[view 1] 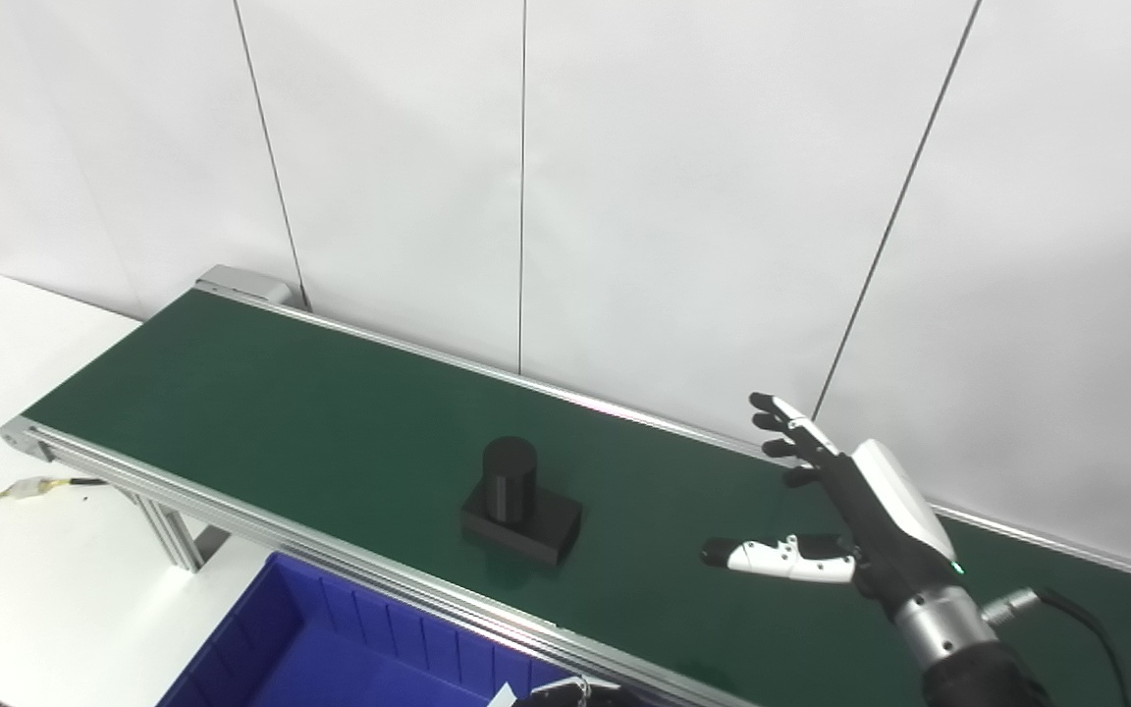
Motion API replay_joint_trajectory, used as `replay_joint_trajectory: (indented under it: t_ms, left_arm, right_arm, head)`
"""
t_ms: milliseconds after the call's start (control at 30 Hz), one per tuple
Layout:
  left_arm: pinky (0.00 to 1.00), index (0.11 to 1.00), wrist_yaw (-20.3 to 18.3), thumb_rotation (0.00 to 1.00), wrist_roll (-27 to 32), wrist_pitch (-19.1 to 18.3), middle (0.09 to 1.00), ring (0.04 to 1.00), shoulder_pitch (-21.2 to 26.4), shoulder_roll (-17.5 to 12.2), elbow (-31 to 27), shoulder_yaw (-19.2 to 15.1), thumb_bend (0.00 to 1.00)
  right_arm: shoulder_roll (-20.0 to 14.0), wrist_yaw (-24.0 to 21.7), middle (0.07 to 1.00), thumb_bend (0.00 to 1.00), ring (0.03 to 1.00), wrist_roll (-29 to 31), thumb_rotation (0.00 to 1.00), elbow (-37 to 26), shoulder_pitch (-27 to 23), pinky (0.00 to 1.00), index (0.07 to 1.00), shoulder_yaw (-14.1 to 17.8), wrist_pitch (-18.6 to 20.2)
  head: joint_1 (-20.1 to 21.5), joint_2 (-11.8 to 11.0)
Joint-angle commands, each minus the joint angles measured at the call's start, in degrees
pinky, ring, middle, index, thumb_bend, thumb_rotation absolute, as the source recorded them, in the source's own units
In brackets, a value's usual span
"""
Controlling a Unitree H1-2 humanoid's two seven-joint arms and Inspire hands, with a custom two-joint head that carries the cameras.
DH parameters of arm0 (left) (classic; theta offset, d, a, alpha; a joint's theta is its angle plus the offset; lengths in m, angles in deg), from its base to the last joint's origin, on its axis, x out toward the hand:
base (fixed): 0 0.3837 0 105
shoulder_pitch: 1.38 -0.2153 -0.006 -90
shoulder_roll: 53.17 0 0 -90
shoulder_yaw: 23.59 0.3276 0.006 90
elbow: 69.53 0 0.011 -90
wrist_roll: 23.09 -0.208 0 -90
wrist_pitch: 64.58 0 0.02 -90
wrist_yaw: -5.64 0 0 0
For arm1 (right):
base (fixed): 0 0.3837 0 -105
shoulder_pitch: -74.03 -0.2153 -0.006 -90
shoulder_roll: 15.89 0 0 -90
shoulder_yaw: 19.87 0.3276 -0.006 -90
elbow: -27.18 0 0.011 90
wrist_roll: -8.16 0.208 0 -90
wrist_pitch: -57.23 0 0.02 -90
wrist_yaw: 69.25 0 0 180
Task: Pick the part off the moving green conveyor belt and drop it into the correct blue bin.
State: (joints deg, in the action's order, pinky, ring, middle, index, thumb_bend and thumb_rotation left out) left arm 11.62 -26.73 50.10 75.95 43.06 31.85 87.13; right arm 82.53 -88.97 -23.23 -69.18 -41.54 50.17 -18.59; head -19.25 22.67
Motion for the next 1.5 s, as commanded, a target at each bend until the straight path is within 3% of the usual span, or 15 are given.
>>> replay_joint_trajectory:
  t_ms: [0, 400, 667, 933, 1467]
  left_arm:
    - [0.48, 0.712, 2.1, 0.23, -1.5, 2.2, 0.708, 0.593, 0.1, -0.7, -1.9, 0.7, 0.98]
    - [0.47, 0.702, 6.3, 0.24, -2.3, 2.2, 0.695, 0.586, 1.7, -1.4, -0.5, 3.6, 0.99]
    - [0.46, 0.685, 14.2, 0.25, -4.9, 2.2, 0.666, 0.563, 2.7, -2.8, -0.1, 7.2, 0.99]
    - [0.46, 0.682, 18.0, 0.21, -4.3, 2.2, 0.668, 0.566, 3.8, -4.0, 0.4, 10.7, 0.98]
    - [0.46, 0.67, 26.1, 0.26, -6.6, 2.2, 0.658, 0.557, 6.1, -5.8, 1.6, 16.3, 0.98]
  right_arm:
    - [1.3, 1.2, 0.884, 0.85, 0.813, -0.7, 0.45, 0.2, -3.8, 0.67, 0.933, -0.7, -1.1]
    - [3.0, 1.0, 0.901, 0.86, 0.838, -1.6, 0.46, 5.2, -7.0, 0.67, 0.94, -2.7, 0.0]
    - [5.3, 1.1, 0.915, 0.88, 0.853, -3.1, 0.47, 9.1, -8.9, 0.68, 0.942, -4.8, 0.5]
    - [7.0, 2.1, 0.897, 0.89, 0.839, -4.5, 0.48, 13.4, -10.8, 0.7, 0.939, -6.7, -1.1]
    - [9.5, 5.2, 0.907, 0.9, 0.851, -7.5, 0.48, 22.9, -13.4, 0.74, 0.953, -10.9, -3.0]
  head:
    - [0.0, 0.2]
    - [-0.2, 0.5]
    - [-0.1, 0.6]
    - [-0.3, 0.6]
    - [-1.1, 0.4]
